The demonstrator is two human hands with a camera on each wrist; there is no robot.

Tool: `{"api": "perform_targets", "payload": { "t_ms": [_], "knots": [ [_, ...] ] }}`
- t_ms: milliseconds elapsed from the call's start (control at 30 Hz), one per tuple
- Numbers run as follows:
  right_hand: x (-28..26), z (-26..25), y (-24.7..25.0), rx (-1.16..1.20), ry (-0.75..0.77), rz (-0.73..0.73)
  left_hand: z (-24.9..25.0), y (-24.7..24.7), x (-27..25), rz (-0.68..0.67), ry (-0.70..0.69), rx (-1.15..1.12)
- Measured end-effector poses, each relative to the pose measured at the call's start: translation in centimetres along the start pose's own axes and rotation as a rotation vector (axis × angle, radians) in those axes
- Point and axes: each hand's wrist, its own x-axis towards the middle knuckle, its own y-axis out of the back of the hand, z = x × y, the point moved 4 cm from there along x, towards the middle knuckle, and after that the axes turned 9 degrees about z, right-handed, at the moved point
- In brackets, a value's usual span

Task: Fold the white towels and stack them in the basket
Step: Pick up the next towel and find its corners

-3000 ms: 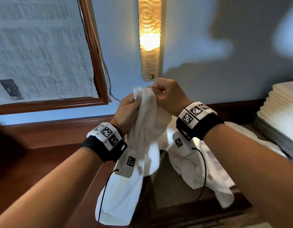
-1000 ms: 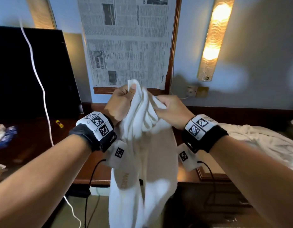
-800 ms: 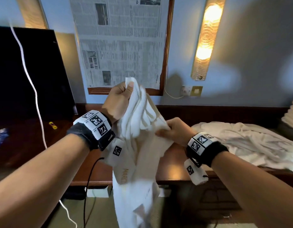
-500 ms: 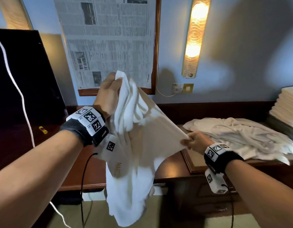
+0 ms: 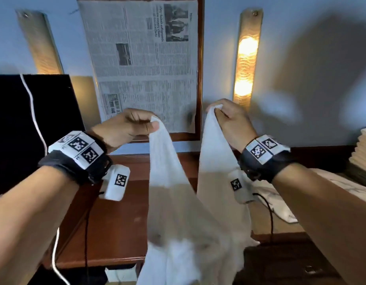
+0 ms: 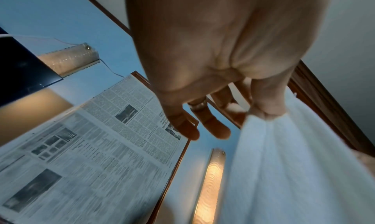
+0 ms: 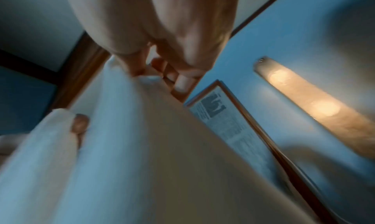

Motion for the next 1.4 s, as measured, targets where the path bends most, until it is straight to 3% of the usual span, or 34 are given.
{"api": "perform_targets", "payload": {
  "t_ms": [133,233,433,933,1033,1200,1400],
  "knots": [
    [1.4,-5.8,-2.5,0.076,0.115,-0.222,1.3,1.3,0.7,0.178,-0.135,-0.007],
    [2.2,-8.6,-3.5,0.097,0.208,-0.295,2.3,1.1,1.1,0.3,-0.205,-0.045],
    [3.7,-11.1,-3.6,0.076,0.244,-0.287,4.6,0.7,1.7,0.383,-0.313,-0.196],
    [3.9,-11.3,-3.1,0.24,0.269,-0.154,4.9,-0.1,3.6,0.427,-0.326,-0.312],
    [3.7,-10.6,-3.6,0.268,0.206,-0.184,4.4,-0.3,3.6,0.424,-0.292,-0.338],
    [2.4,-9.2,-5.6,0.439,-0.009,-0.487,2.5,-0.1,3.7,0.437,-0.224,-0.366],
    [1.4,-5.6,-7.3,0.564,-0.24,-0.338,-0.9,-1.7,2.9,0.412,-0.037,-0.255]
  ]
}}
